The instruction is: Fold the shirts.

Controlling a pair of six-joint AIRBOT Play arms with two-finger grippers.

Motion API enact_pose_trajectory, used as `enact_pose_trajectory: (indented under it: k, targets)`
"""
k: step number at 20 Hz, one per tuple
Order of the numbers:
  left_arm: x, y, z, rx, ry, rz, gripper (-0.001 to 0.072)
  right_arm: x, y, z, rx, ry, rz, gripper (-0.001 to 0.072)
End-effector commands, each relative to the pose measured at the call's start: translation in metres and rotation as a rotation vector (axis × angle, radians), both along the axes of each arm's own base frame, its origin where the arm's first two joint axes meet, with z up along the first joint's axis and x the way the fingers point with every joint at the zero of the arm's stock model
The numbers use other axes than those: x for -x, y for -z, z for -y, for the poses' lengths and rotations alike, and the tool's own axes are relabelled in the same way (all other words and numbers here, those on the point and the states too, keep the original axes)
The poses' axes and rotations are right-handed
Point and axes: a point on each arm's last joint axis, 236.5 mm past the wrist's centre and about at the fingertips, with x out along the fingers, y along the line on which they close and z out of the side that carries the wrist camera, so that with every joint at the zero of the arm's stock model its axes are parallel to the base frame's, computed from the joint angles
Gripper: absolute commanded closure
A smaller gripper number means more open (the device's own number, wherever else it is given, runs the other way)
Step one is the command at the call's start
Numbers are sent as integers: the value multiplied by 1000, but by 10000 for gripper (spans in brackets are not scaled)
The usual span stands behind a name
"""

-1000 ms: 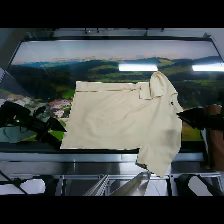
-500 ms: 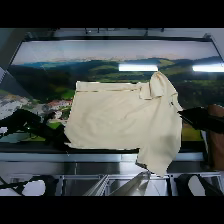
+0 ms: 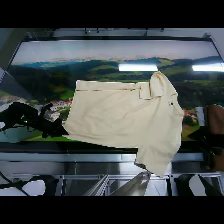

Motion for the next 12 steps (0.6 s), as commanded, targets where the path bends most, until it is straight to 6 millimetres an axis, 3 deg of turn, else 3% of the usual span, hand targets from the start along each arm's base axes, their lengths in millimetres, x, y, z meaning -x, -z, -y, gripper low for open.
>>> enact_pose_trajectory:
  k: [1, 3, 4, 8, 10, 12]
  targets:
    - [-4, -2, -5, 4, -20, 8, 679, 20, 36, -2, -39, 25, -114, 232]
    - [-4, -2, -5, 4, -20, 8, 679, 15, 47, -23, -146, 21, -99, 241]
    - [-4, -3, -5, 5, -20, 7, 679, 15, 52, -36, -210, 34, -106, 295]
    - [-4, -3, -5, 5, -20, 8, 679, 27, 67, -66, -365, 56, -177, 301]
    - [-4, -2, -5, 4, -20, 8, 679, 15, 64, -74, -422, 56, -122, 301]
    - [-4, -3, -5, 5, -19, 7, 679, -1, 58, -79, -471, 78, -62, 348]
